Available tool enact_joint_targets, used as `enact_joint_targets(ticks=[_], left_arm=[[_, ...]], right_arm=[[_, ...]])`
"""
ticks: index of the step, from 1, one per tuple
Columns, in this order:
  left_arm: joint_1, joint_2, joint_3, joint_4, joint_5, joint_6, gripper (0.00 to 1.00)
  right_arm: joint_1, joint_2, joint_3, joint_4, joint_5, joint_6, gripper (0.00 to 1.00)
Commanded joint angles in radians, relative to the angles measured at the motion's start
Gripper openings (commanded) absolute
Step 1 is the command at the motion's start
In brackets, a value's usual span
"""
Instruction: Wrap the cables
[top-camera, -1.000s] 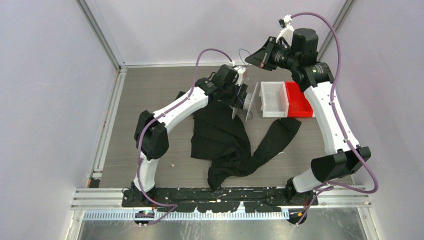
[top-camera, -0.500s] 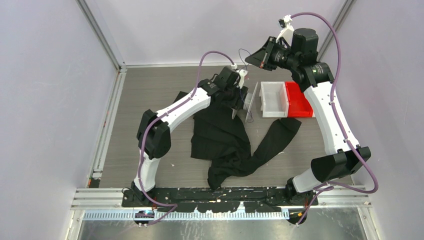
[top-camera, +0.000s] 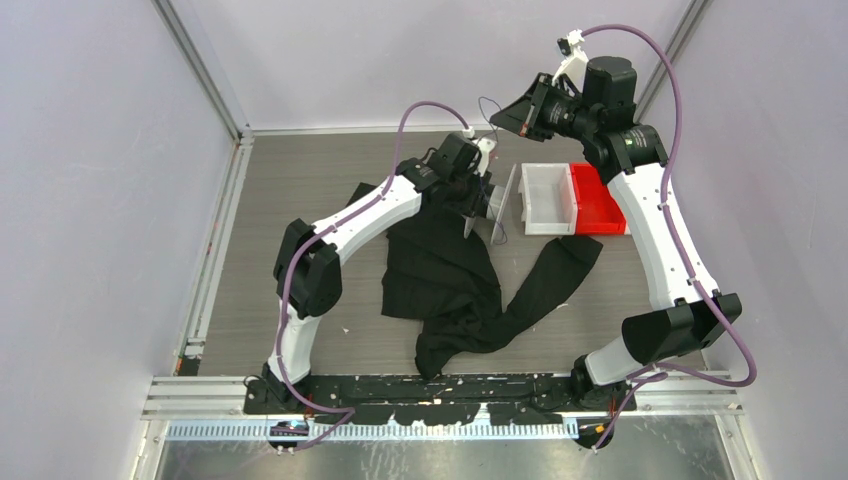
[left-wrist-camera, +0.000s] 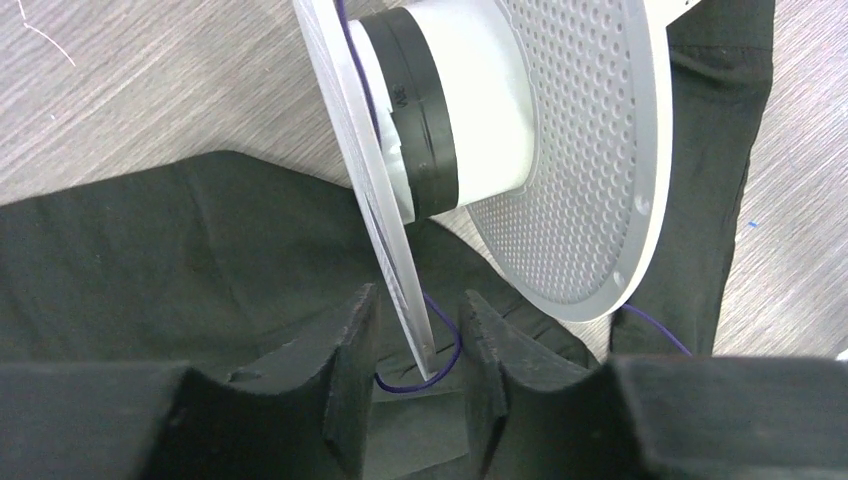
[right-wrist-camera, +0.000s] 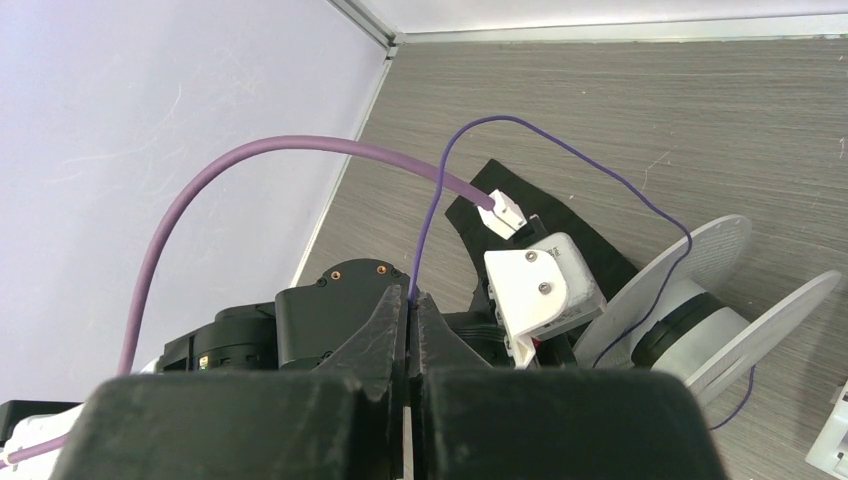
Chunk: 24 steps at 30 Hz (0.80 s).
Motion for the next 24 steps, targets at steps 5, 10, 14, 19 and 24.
enact_joint_targets(ticks=[5,10,14,19,24], left_arm=[[-0.004,0.004,0.026,0.055,-0.036,0.0,0.21],[-0.004,0.004,0.026,0.055,-0.039,0.003,0.02],[-0.004,0.002,0.025,0.05,-0.049,0.006,0.0],[-0.004,-0.009,0.022,0.046,-0.057,0.007,0.01],[0.001,-0.059,0.015,0.024,-0.162,0.034,0.0]], right_arm=[[0.005,-0.039,0.008,0.004,0.003,-0.008,0.01],[0.004,-0.038,0.006,0.003,0.003,-0.009,0.01],[0.005,-0.04,0.007,-0.002,0.005,-0.012,0.01],[0.004,-0.047,0.005,-0.011,0.013,-0.016,0.01],[0.005,-0.066,0.052,-0.084,0.054,-0.055,0.04]])
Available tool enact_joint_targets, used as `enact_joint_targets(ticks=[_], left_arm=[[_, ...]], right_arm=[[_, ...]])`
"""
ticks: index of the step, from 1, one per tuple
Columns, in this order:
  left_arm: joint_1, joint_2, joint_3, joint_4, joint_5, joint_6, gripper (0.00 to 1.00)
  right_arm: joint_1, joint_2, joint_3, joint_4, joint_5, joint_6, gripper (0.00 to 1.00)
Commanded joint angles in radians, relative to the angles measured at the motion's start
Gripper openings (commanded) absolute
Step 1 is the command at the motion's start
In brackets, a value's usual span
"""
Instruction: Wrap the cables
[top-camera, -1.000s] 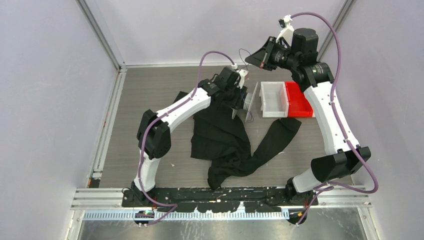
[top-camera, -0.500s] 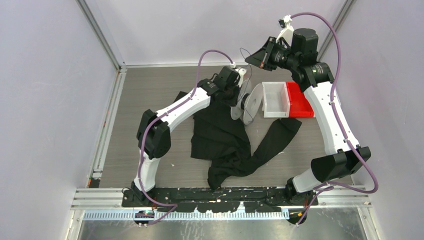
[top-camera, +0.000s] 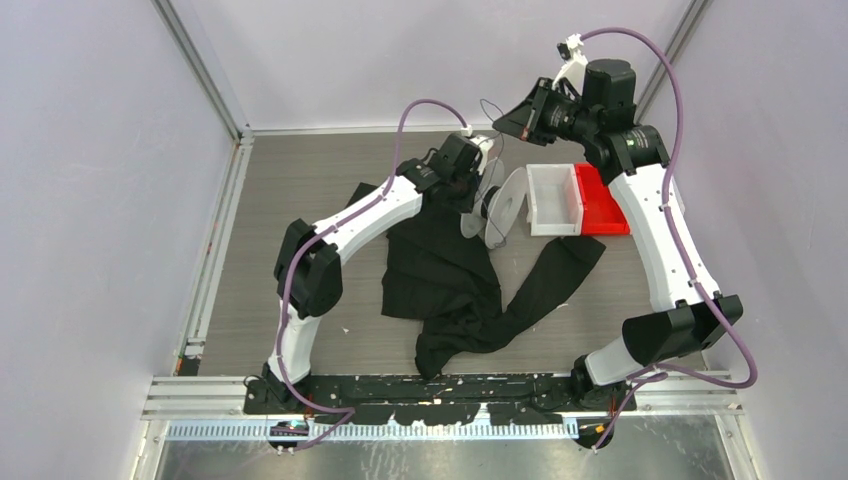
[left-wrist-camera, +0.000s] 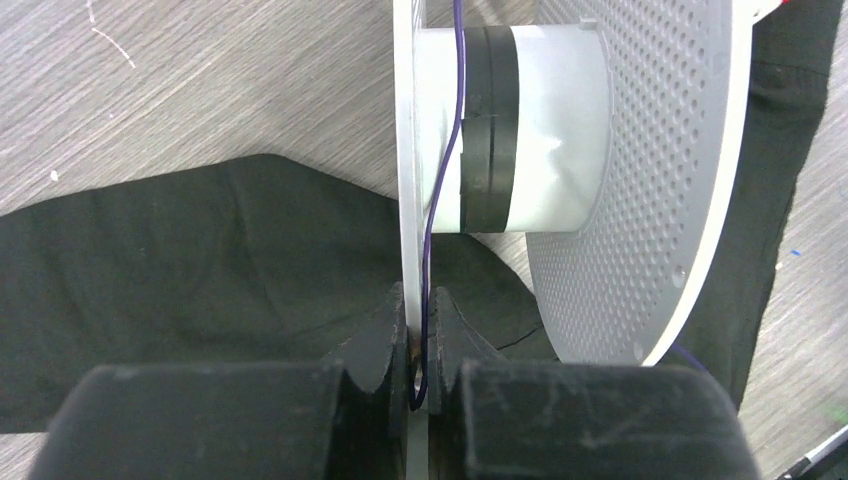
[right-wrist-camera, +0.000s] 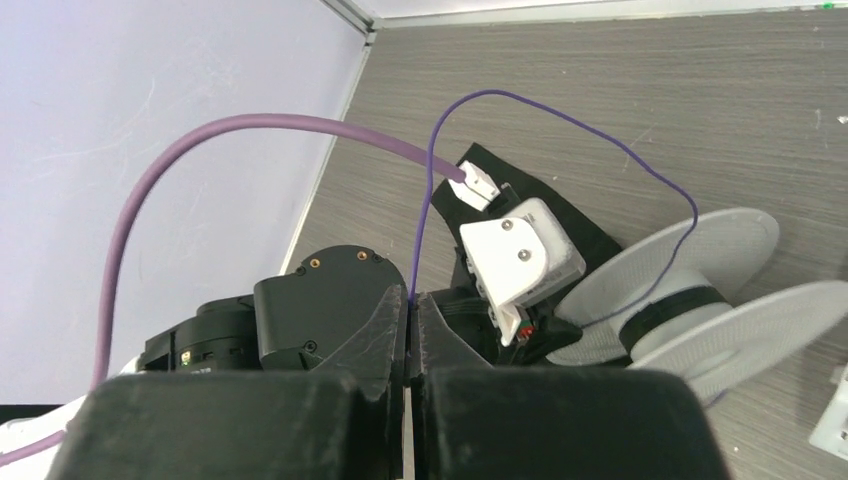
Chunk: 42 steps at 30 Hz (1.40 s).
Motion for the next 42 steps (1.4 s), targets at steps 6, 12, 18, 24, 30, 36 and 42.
enact_joint_targets(ticks=[6,12,18,24,30,36,42], left_arm=[[0.047,-0.239,-0.038,-0.048,-0.126,0.144,0.0],[0.136,-0.437,-0.112,-0.172,-0.005,0.232,0.0],[0.25,-0.619,-0.133,-0.255,0.149,0.235,0.0],[0.281,-0.703,-0.044,-0.312,0.203,0.187,0.0],[0.288,-0.715,0.062,-0.324,0.196,0.099,0.0],[0.289,-0.718,0.126,-0.339,0.143,0.056,0.0],[0.289,-0.717,0.163,-0.357,0.159,0.036,0.0]], right_arm=[[-0.01,-0.127,0.031,-0.136,0.109,-0.107,0.03],[-0.018,-0.158,-0.063,-0.157,0.118,-0.143,0.0],[-0.018,-0.14,-0.082,-0.206,0.142,-0.188,0.18],[-0.017,-0.11,-0.053,-0.245,0.191,-0.184,0.86],[0.06,-0.181,-0.284,0.028,0.096,-0.136,0.91],[0.095,-0.278,-0.588,0.465,0.025,-0.077,0.91],[0.134,-0.306,-0.784,0.714,0.111,-0.149,0.91]])
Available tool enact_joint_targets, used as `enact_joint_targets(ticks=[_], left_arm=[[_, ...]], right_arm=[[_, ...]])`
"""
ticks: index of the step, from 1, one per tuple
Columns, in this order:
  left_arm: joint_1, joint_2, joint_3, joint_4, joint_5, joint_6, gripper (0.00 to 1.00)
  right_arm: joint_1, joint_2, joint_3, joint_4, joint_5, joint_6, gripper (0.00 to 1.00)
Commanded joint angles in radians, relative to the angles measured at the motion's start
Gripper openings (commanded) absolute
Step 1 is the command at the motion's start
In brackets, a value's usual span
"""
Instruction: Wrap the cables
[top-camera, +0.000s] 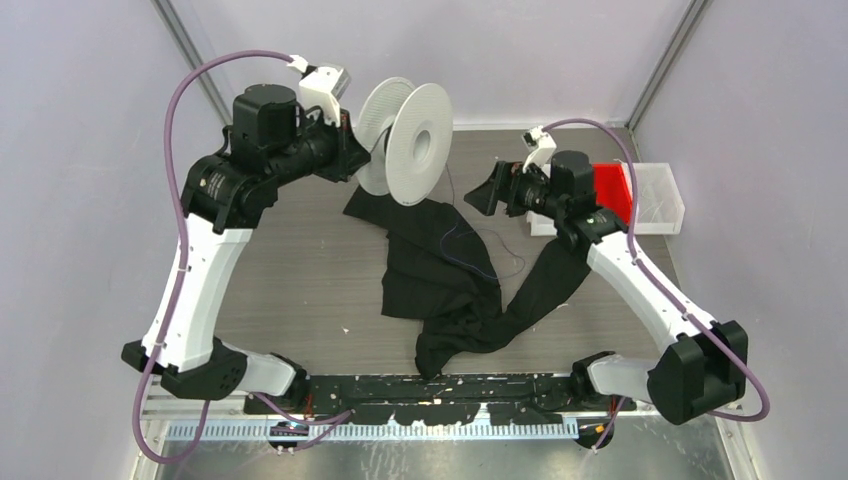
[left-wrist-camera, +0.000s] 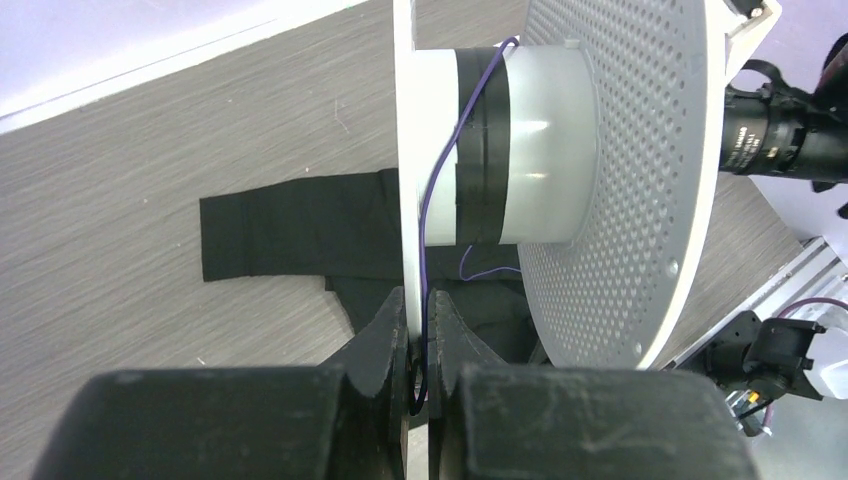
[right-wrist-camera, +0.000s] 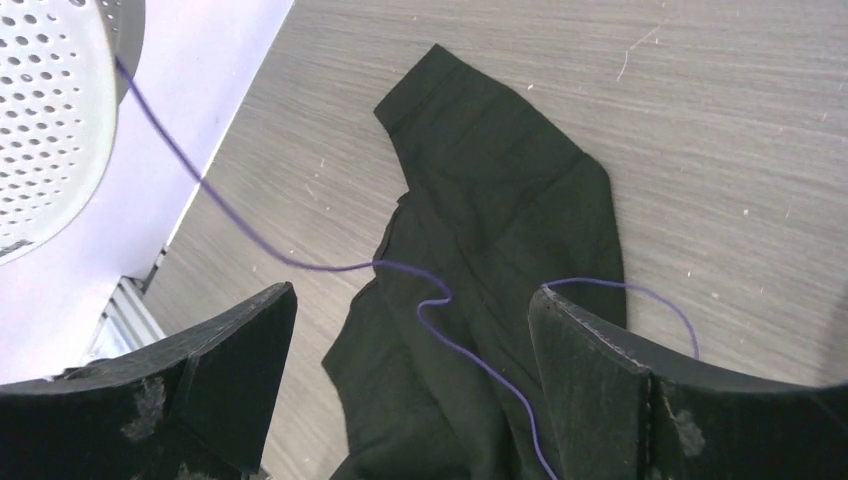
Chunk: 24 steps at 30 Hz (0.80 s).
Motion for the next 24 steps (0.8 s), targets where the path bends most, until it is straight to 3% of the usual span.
enact_joint_targets(ticks=[1,5,17,24], left_arm=[[0.007,-0.029,0.071,0.042,0.019,-0.04,0.0],[0.007,-0.033,0.082,0.042,0.024,-0.048,0.0],[0.007,-0.019,0.084,0.061,0.028,-0.086,0.0],[0.008,-0.023,0.081,0.071,0.012,-0.098,0.0]], right_arm=[[0.035,-0.019,-0.056,0.302,0.046,-0.055,0.9],[0.077,0.04,-0.085,0.436,0.0,-0.049,0.88],[0.179,0.194,-0.059,0.586,0.025,-0.066,0.87],[0.181,0.232,-0.048,0.603,0.027,-0.03,0.76]])
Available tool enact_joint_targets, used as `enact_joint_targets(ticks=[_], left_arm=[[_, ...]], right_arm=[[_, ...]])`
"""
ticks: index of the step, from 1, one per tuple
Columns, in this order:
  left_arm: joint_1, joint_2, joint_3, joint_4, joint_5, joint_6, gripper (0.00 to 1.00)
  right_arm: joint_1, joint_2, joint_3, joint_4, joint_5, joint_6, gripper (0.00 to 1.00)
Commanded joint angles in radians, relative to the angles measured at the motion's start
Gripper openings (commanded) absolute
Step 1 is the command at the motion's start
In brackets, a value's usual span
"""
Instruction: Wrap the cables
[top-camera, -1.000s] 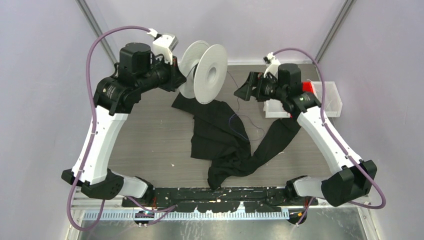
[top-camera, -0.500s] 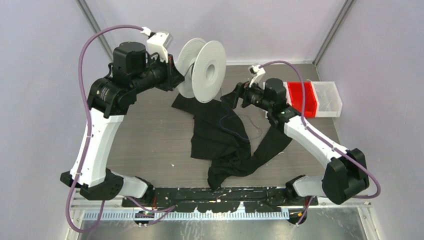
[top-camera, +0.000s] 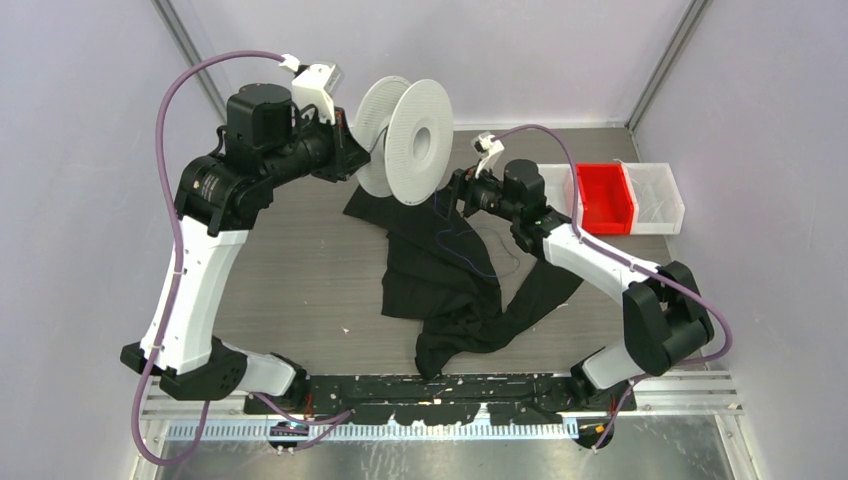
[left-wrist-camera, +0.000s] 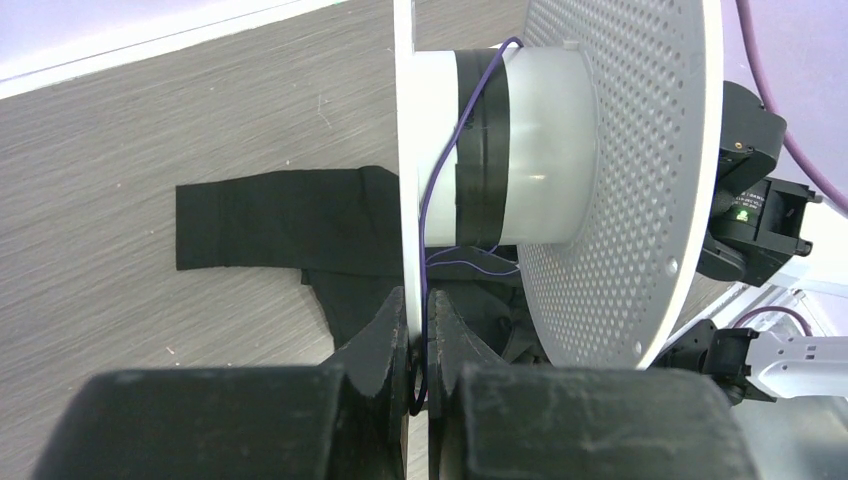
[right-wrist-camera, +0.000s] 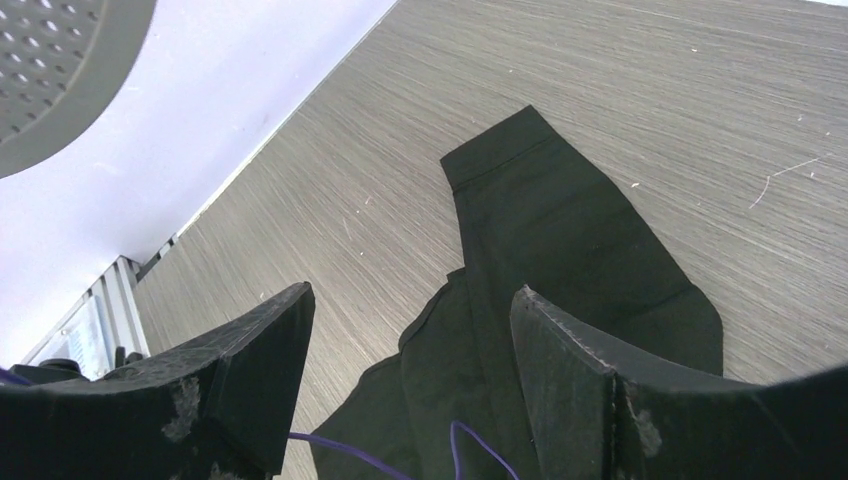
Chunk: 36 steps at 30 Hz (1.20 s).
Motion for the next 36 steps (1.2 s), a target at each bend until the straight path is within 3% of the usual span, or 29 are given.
enact_joint_targets(ticks=[1,7,19,28,31,36], left_arm=[[0.007,-0.022,0.046,0.104,0.009,-0.021,0.0],[0.007,-0.017,0.046,0.094,0.015,-0.015,0.0],[0.007,-0.035,0.02,0.107,0.026,-0.007,0.0],[0.007,-0.039,-0.015,0.134,0.026,-0.011,0.0],[0.007,-0.033,-0.009,0.136,0.041,-0.01,0.0],[0.007,-0.03,-0.009,0.141,0.055,-0.012,0.0]], right_arm=[[0.001,-0.03,0.01,0.081,0.049,0.012,0.77],[-0.053,-0.187,-0.106,0.013,0.178,-0.007,0.84],[-0.065,-0.448,-0.15,-0.27,0.211,-0.107,0.89],[-0.062,-0.442,-0.097,-0.381,0.073,-0.138,0.9],[-0.032,-0.419,-0.081,-0.37,0.037,-0.158,0.91],[0.047,-0.313,-0.041,-0.276,0.1,-0.182,0.91]])
